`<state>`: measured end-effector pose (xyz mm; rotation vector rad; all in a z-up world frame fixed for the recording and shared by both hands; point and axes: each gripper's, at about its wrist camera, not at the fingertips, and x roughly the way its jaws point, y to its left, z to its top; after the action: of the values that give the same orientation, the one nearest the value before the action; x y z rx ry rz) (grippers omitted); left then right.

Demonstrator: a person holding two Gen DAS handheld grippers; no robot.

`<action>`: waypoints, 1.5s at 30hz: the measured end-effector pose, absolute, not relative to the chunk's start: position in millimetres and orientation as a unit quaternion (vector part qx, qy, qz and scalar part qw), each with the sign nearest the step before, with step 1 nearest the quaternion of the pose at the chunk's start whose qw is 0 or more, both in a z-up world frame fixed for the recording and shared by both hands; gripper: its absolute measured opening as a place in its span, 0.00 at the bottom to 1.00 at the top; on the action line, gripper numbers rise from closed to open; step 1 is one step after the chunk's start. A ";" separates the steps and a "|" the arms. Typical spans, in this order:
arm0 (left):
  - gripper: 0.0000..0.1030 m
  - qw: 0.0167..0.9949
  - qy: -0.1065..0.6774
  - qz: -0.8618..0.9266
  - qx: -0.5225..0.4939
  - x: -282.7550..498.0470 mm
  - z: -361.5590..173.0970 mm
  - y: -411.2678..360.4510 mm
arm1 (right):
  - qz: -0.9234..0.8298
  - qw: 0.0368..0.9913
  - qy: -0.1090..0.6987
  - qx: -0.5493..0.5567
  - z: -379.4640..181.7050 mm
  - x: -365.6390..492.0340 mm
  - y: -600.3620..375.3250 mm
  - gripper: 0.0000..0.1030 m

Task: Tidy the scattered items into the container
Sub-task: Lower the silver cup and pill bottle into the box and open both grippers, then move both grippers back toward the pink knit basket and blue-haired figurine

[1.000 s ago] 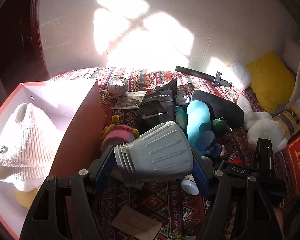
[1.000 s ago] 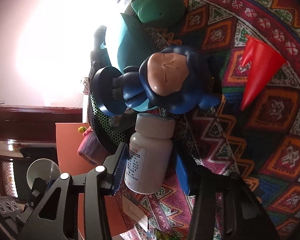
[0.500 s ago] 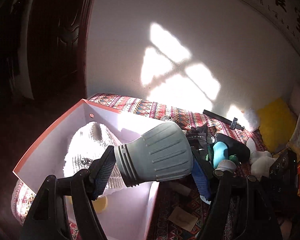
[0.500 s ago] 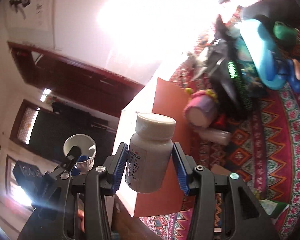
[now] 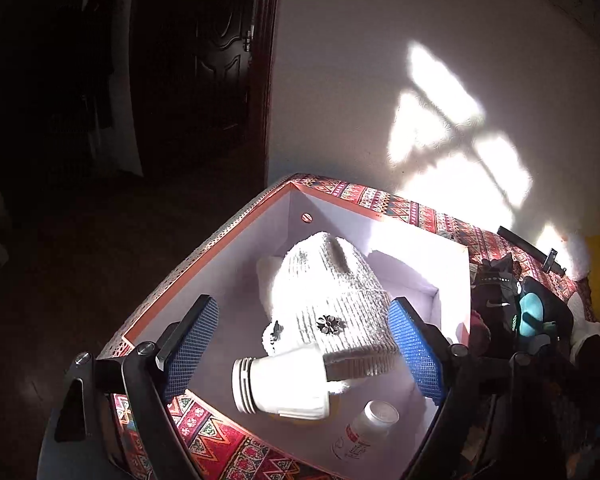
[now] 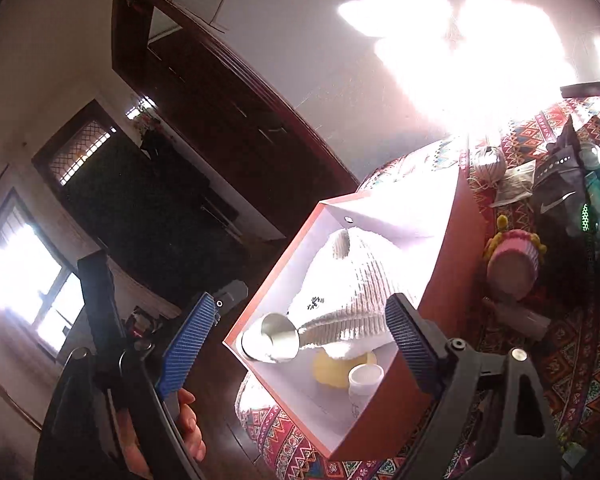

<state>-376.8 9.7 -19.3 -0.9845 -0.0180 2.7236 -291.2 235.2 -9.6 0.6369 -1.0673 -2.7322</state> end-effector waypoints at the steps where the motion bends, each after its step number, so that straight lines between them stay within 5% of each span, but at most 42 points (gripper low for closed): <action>1: 0.90 0.119 -0.008 0.935 -0.335 -376.0 -17.8 9.5 | -0.905 0.067 -0.365 0.207 -7.6 -286.9 243.6 0.86; 14: 0.97 0.221 -0.009 0.915 -0.338 -344.2 -4.8 105.2 | -0.877 -0.047 -0.457 0.140 1.5 -190.9 384.0 0.86; 25: 0.97 0.285 0.158 0.880 -0.346 -300.4 -61.6 252.9 | -0.826 -0.101 -0.531 0.160 -45.5 -145.8 465.6 0.86; 33: 0.97 0.277 0.214 0.859 -0.373 -323.5 -115.8 290.1 | -0.810 -0.100 -0.550 0.177 -70.4 -139.6 493.1 0.86; 40: 0.80 0.270 0.259 0.839 -0.394 -348.6 -153.4 313.8 | -0.799 -0.128 -0.549 0.209 -99.5 -143.3 514.6 0.86; 45: 0.78 0.250 0.308 0.838 -0.374 -351.6 -175.1 320.9 | -0.792 -0.148 -0.543 0.236 -122.4 -151.2 526.9 0.86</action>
<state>-351.6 320.9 -175.1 -1.0190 0.8376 2.2826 -151.2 526.9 -122.4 0.8205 -1.8895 -2.7535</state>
